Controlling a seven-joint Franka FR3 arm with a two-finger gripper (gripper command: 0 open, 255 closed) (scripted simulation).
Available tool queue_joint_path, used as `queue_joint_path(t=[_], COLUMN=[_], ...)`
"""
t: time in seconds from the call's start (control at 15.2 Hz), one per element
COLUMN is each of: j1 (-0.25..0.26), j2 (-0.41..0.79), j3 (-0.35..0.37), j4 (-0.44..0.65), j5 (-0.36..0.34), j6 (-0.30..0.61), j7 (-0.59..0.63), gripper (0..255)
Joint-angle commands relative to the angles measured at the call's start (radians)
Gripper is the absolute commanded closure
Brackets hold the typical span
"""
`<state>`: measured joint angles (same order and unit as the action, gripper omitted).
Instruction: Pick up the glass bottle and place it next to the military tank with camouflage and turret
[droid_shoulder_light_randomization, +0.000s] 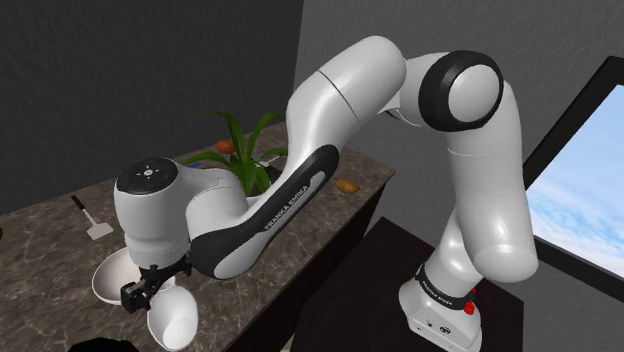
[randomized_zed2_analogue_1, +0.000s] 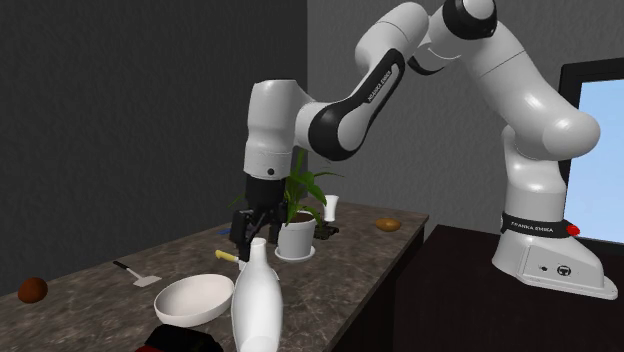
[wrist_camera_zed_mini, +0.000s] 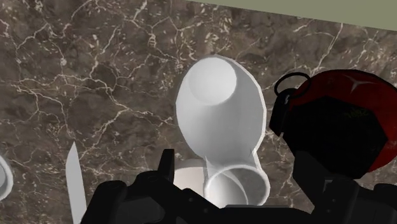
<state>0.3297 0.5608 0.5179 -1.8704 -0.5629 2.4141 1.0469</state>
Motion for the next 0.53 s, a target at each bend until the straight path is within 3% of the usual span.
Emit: queue_joint_path(t=[0.0,0.46], j1=[0.008,0.01], j2=[0.022,0.029], j3=[-0.013,-0.016], j4=[0.004,0.006], j5=[-0.016,-0.021], j6=[0.018,0.022], j7=[0.01,0.012], gripper=[0,0])
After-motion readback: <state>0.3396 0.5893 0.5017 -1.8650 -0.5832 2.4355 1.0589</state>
